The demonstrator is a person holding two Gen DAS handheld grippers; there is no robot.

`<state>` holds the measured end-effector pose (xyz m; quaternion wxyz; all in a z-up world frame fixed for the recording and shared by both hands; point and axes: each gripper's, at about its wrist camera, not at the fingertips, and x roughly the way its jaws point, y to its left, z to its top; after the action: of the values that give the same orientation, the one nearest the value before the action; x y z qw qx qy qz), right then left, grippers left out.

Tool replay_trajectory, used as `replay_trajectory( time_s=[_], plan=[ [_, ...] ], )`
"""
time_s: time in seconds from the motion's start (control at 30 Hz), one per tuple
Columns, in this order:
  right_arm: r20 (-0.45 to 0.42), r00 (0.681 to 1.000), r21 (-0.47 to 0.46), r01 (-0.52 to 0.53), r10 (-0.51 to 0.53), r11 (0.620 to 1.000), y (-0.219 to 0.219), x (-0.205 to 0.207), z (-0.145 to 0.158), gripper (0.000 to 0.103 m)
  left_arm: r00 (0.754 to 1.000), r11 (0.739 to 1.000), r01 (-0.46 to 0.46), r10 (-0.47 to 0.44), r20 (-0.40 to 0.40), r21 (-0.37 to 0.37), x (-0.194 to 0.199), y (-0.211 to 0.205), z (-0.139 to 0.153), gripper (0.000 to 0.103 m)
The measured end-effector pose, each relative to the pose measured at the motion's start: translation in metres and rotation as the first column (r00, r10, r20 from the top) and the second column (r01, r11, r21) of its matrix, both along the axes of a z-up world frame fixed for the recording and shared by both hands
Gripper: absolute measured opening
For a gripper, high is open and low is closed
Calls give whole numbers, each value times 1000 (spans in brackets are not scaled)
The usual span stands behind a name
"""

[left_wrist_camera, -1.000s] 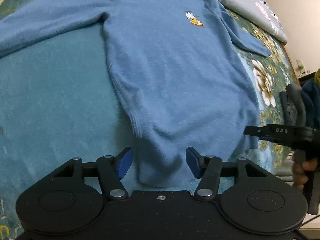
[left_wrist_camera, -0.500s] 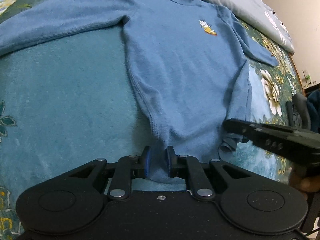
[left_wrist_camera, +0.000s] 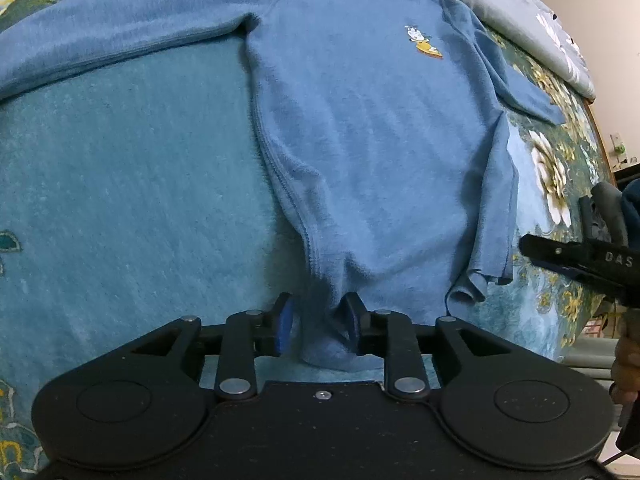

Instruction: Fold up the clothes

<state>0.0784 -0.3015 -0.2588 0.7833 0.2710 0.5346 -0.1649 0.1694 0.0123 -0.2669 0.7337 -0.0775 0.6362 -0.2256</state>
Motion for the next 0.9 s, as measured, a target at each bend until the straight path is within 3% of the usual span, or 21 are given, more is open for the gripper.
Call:
replay_trajectory(
  time_s=[0.1, 0.4, 0.43, 0.47, 0.57, 0.77, 0.9],
  plan=[
    [-1, 999, 67, 45, -45, 997, 0, 2, -8, 34, 1000, 1000, -2, 2, -2, -1, 2, 1, 0, 28],
    [-17, 998, 42, -57, 58, 997, 26, 16, -13, 33, 1000, 1000, -10, 10, -12, 4, 7, -3, -2, 31],
    [-21, 997, 45, -67, 68, 997, 27, 17, -13, 31, 1000, 1000, -10, 10, -12, 5, 7, -4, -3, 31],
    [-26, 997, 49, -76, 77, 996, 28, 18, -14, 21, 1000, 1000, -10, 10, -13, 5, 7, -4, -3, 31],
    [-38, 995, 28, -91, 92, 995, 28, 22, -15, 5, 1000, 1000, -12, 12, -15, 7, 8, -5, -2, 33],
    [-26, 997, -2, -71, 71, 997, 14, 9, -2, 3, 999, 1000, -22, 22, -25, -1, 9, -3, 0, 37],
    [-70, 997, -89, -41, 35, 995, -13, -24, 12, 3, 999, 1000, -22, 22, -30, -10, 7, -2, 2, 39]
  ],
)
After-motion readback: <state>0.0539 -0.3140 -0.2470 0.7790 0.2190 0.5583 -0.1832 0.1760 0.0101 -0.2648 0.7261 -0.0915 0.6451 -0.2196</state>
